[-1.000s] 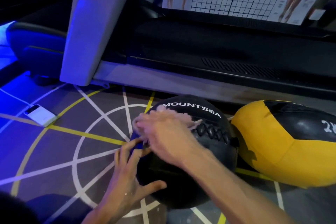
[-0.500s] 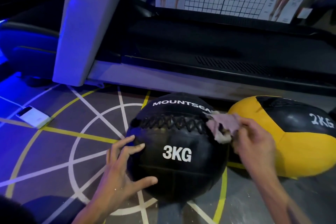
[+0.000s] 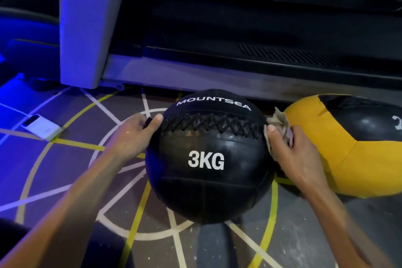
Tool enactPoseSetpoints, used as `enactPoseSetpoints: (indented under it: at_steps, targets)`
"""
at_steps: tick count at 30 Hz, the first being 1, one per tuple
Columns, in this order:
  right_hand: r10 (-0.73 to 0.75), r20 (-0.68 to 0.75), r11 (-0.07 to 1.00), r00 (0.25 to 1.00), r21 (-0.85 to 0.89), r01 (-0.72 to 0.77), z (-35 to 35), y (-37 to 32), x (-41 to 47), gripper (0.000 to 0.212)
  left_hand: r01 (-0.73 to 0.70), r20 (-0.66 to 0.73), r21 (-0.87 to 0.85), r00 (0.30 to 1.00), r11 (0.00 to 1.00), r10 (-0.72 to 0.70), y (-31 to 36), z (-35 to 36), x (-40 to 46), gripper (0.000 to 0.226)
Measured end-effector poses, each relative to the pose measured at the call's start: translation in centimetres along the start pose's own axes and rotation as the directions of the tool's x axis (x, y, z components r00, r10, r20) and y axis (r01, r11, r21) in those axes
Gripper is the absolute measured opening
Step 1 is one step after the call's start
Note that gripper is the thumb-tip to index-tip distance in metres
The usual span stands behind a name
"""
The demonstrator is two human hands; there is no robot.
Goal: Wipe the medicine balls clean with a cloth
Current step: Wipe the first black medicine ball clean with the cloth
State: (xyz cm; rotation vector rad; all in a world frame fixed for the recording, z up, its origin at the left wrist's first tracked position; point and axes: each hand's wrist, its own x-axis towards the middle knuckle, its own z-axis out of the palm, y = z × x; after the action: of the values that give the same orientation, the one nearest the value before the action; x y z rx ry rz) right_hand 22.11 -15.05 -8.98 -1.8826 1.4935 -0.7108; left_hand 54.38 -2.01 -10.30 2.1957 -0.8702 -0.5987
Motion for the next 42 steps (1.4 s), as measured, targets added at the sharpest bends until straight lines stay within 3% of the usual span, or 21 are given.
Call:
enactPoseSetpoints:
  at_steps: [3,8,11,13,14,15,17,19,22,27,35,42]
  targets:
    - [-0.063,-0.038,0.996,0.997,0.054,0.065,0.3,0.3,1.2,0.050,-0.153,-0.051,0.197,0.985,0.968,0.166,0.6,0.8,0.6,0.052]
    - [-0.060,-0.132,0.979,0.989,0.187,0.085,0.1,-1.8,6.1,0.049,-0.105,-0.211,-0.103,0.974,0.989,0.081,2.8,2.0,3.4,0.050]
    - [-0.021,-0.208,0.950,0.978,0.299,0.084,-0.2,-2.7,8.0,0.041,-0.148,-0.273,-0.080,0.954,0.986,0.121,5.2,1.5,4.9,0.051]
    - [-0.020,-0.225,0.960,0.974,0.268,0.081,-0.6,-2.8,8.5,0.036,-0.192,-0.155,-0.208,0.975,0.959,0.161,6.9,1.3,5.3,0.035]
    - [-0.027,-0.248,0.959,0.968,0.267,0.095,-0.8,-3.0,8.5,0.033,-0.193,-0.038,-0.296,0.981,0.935,0.190,7.4,1.3,5.2,0.019]
    - [-0.049,-0.271,0.954,0.961,0.272,0.125,-0.8,-3.3,8.2,0.030,-0.181,0.115,-0.321,0.967,0.930,0.228,7.7,1.4,4.8,0.021]
    - [-0.156,-0.243,0.946,0.957,0.242,0.216,-0.1,-3.8,6.8,0.024,-0.197,0.385,-0.196,0.886,0.961,0.260,6.8,2.5,3.9,0.069]
    - [-0.317,-0.109,0.938,0.942,0.110,0.328,1.2,-3.2,5.3,0.020,-0.260,0.439,-0.080,0.857,0.962,0.268,6.1,4.1,2.9,0.092]
    - [-0.423,0.054,0.900,0.904,-0.089,0.427,2.5,-1.0,4.6,0.042,-0.331,0.343,-0.023,0.884,0.943,0.318,5.7,5.9,2.5,0.095]
    - [-0.404,-0.003,0.911,0.915,-0.093,0.402,2.6,-0.9,5.2,0.057,-0.348,0.283,-0.009,0.898,0.938,0.336,6.6,6.8,3.1,0.094]
    - [-0.395,0.021,0.917,0.918,-0.044,0.396,2.5,-1.3,6.3,0.050,-0.313,0.275,-0.036,0.910,0.949,0.311,6.9,6.1,3.3,0.093]
    - [-0.358,-0.060,0.934,0.932,-0.016,0.358,2.4,-1.7,3.3,0.045,-0.399,0.156,-0.104,0.898,0.911,0.411,3.4,4.2,-1.1,0.069]
